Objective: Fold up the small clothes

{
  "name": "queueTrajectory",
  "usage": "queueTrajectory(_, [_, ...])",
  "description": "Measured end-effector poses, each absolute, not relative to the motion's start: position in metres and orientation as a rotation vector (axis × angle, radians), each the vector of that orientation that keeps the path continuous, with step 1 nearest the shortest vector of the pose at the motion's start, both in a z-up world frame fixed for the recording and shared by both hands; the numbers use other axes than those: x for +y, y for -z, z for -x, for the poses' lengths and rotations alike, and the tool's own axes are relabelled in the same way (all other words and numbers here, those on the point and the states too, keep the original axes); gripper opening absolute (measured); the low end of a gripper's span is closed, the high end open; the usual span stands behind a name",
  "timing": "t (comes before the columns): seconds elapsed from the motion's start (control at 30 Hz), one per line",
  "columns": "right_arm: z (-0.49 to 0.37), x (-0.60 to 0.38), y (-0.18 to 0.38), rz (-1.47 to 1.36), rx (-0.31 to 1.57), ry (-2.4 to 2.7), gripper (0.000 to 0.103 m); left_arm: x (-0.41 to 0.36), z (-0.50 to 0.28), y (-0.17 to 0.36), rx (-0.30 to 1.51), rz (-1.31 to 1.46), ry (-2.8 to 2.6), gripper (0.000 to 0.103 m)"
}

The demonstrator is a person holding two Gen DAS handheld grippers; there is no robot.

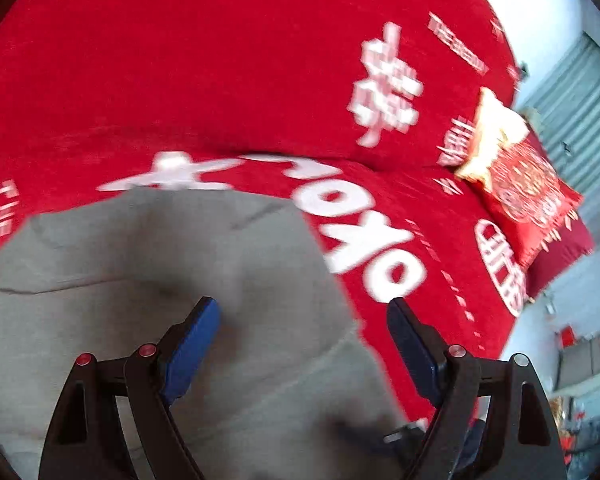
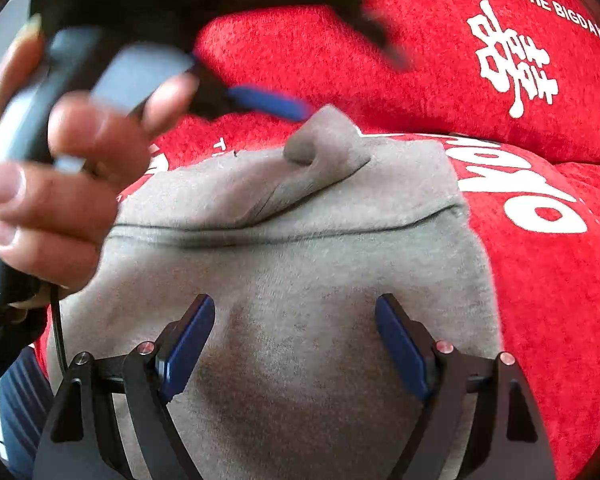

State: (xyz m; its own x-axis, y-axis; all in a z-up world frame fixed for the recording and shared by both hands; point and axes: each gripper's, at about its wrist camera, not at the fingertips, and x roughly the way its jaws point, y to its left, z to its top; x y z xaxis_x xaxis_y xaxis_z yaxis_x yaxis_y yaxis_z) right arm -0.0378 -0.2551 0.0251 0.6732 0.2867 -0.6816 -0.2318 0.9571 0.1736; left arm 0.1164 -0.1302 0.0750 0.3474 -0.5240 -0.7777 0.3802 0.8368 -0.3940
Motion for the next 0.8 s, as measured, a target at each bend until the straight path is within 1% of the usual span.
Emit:
queueTrajectory(0.1, [0.028, -0.265, -0.039, -0.088, 0.752, -0.256, 0.085, -0.091, -0.12, -0.068, 1.064, 0.121, 0.447, 0.086])
queueTrajectory(0.23, [-0.01, -0.27, -0.055, -0.095, 0.762, -0.19, 0.085, -0.038, -0.118, -0.057, 1.041, 0.118, 0.19, 0.086])
queueTrajectory(0.33, [-0.047, -0.252, -0.063, -0.086, 0.793, -0.203, 0.085, -0.005, -0.111, -0.047, 1.015, 0.107, -0.014, 0.086])
queueTrajectory(0.43, [-0.089, -0.219, -0.058, -0.046, 0.86, -0.244, 0.084, 0.012, -0.108, -0.034, 1.043, 0.125, -0.083, 0.086])
queueTrajectory(0.47, [-0.108, -0.211, -0.048, -0.029, 0.915, -0.225, 0.079, 0.015, -0.107, -0.027, 1.064, 0.131, -0.084, 0.086])
queueTrajectory(0.5, [-0.118, -0.208, -0.041, -0.026, 0.952, -0.212, 0.053, 0.014, -0.107, -0.023, 1.076, 0.126, -0.08, 0.086])
queueTrajectory(0.53, [-0.126, -0.208, -0.033, -0.026, 0.986, -0.2, 0.033, 0.014, -0.105, -0.019, 1.085, 0.114, -0.076, 0.086])
queueTrajectory(0.57, [-0.131, -0.216, -0.029, -0.023, 0.993, -0.156, 0.015, 0.014, -0.102, -0.016, 1.09, 0.097, -0.071, 0.086])
queueTrajectory(0.67, [-0.113, -0.259, -0.033, -0.189, 0.955, -0.103, 0.016, 0.01, -0.098, -0.006, 1.098, 0.059, -0.048, 0.086])
queueTrajectory(0.7, [-0.104, -0.276, -0.034, -0.236, 0.935, -0.083, 0.027, 0.009, -0.097, -0.006, 1.094, 0.046, -0.047, 0.086])
queueTrajectory(0.73, [-0.094, -0.288, -0.036, -0.276, 0.912, -0.067, 0.032, 0.006, -0.094, -0.007, 1.087, 0.034, -0.046, 0.086])
queueTrajectory(0.77, [-0.08, -0.307, -0.036, -0.325, 0.891, -0.039, 0.041, 0.004, -0.092, -0.008, 1.081, 0.026, -0.039, 0.086])
queueTrajectory(0.8, [-0.072, -0.318, -0.035, -0.36, 0.884, -0.036, 0.047, 0.001, -0.091, -0.008, 1.08, 0.025, -0.026, 0.086])
